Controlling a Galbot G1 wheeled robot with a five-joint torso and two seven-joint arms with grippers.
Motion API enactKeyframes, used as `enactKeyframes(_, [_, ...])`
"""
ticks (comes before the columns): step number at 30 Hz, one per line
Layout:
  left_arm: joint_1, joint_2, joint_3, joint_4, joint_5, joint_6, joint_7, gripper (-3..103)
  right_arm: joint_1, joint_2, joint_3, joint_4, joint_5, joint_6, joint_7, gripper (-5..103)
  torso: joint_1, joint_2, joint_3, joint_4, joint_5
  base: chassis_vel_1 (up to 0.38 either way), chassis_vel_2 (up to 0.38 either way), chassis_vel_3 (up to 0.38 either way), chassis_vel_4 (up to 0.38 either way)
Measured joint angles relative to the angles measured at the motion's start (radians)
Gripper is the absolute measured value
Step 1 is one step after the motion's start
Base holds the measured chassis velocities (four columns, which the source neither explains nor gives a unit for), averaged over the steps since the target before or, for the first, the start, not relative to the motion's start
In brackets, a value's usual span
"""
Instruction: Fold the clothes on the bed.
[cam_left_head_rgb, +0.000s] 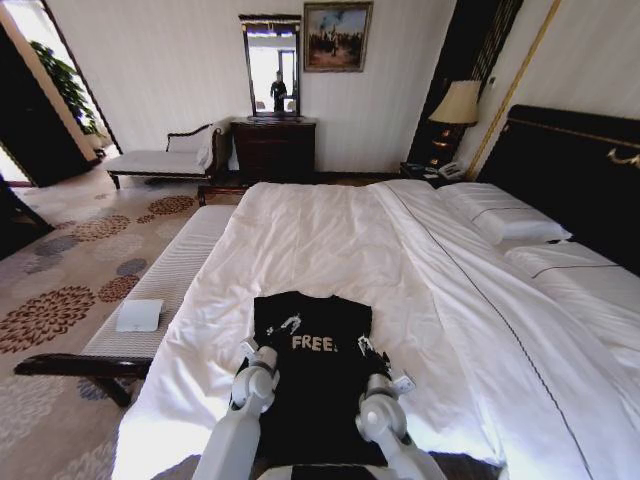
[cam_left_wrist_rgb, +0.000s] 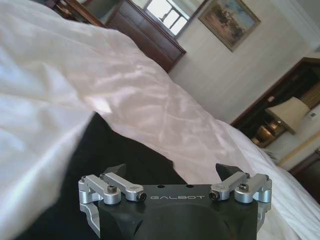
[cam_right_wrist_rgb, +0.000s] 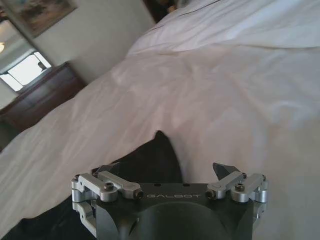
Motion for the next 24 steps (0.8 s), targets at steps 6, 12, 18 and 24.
enactKeyframes(6, [0.038, 0.035, -0.050, -0.052, 0.006, -0.003, -0.029, 100, 0.131, -0.142, -0.012, -0.071, 0.173, -0.102, -0.261, 100, 0.000, 0.000, 0.000, 0.0006, -0.0003, 0.000, 0.000, 0.000, 0.000])
enactKeyframes(12, [0.045, 0.047, -0.049, -0.071, 0.000, -0.001, -0.035, 100, 0.198, -0.187, 0.011, -0.220, 0.196, -0.111, -0.341, 100, 0.000, 0.000, 0.000, -0.0004, 0.0000, 0.000, 0.000, 0.000, 0.000])
enactKeyframes(18, [0.081, 0.038, -0.068, -0.107, -0.004, 0.000, -0.035, 100, 0.235, -0.173, 0.018, -0.309, 0.198, -0.097, -0.372, 100, 0.000, 0.000, 0.000, 0.0000, -0.0001, 0.000, 0.000, 0.000, 0.000])
enactKeyframes(24, [0.120, 0.022, -0.076, -0.132, 0.008, -0.002, -0.032, 100, 0.284, -0.148, 0.022, -0.404, 0.229, -0.083, -0.462, 102, 0.000, 0.000, 0.000, 0.0000, -0.0001, 0.000, 0.000, 0.000, 0.000])
